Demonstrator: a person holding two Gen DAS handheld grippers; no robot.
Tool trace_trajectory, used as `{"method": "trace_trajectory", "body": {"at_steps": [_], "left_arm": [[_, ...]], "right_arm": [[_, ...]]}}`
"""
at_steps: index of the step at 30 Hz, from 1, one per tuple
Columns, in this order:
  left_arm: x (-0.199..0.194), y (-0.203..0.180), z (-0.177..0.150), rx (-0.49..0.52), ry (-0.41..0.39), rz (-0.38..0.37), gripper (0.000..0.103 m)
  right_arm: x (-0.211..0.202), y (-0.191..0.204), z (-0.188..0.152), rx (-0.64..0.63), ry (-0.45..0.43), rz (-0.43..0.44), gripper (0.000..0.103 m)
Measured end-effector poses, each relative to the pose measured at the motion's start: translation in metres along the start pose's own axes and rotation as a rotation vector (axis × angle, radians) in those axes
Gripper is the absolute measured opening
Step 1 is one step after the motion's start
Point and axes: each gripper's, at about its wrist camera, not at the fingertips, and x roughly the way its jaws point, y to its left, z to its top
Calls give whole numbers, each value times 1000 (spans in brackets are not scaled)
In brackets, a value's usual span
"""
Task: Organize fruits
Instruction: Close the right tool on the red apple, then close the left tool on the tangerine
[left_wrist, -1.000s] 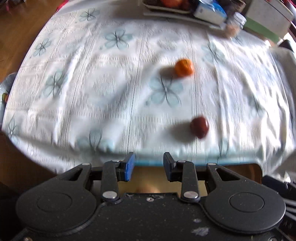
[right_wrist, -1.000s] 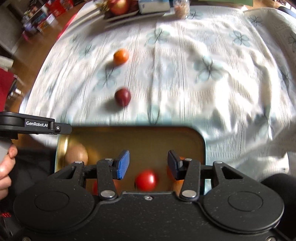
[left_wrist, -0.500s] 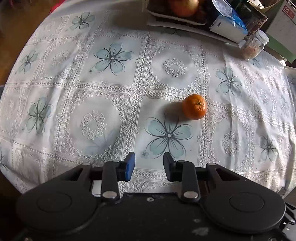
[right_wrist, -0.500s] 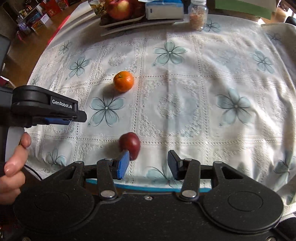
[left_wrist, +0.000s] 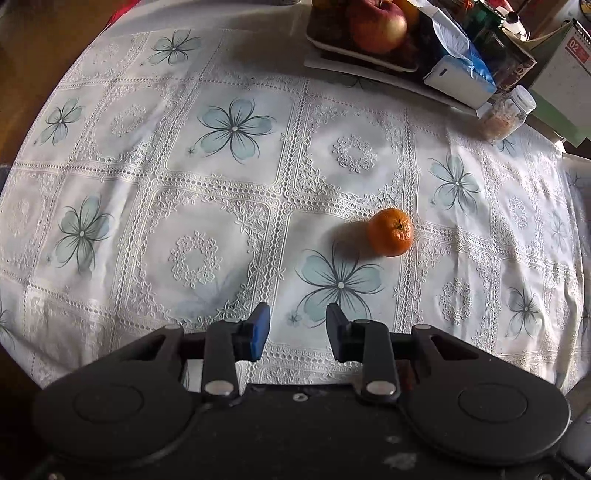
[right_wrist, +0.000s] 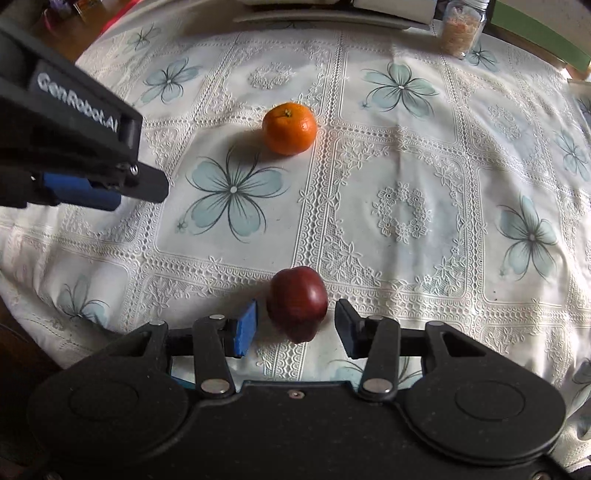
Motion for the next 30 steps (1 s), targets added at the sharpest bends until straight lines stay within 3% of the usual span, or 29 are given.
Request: {"method": "trace_trajectory", "body": {"at_steps": [1,7,12,22,30], "left_arm": [[0,-1,0,5,-4,5,32],[3,-6,-1,34,-28,38,33],[5,-11,-2,51,-40,21,32],[10,-28,-7,120,-68,-7,32],[12,-39,-8,161,-118,-30,33]], "right_arm": [[1,0,-1,-9,1,-2,45],[-8,-5,-2,-27,-16,8,44],[-26,-23,-6,2,-46,15,44],[-46,-69,-17,115,-71,-2,44],[-45,-98,-17,254,-39,90,44]]}}
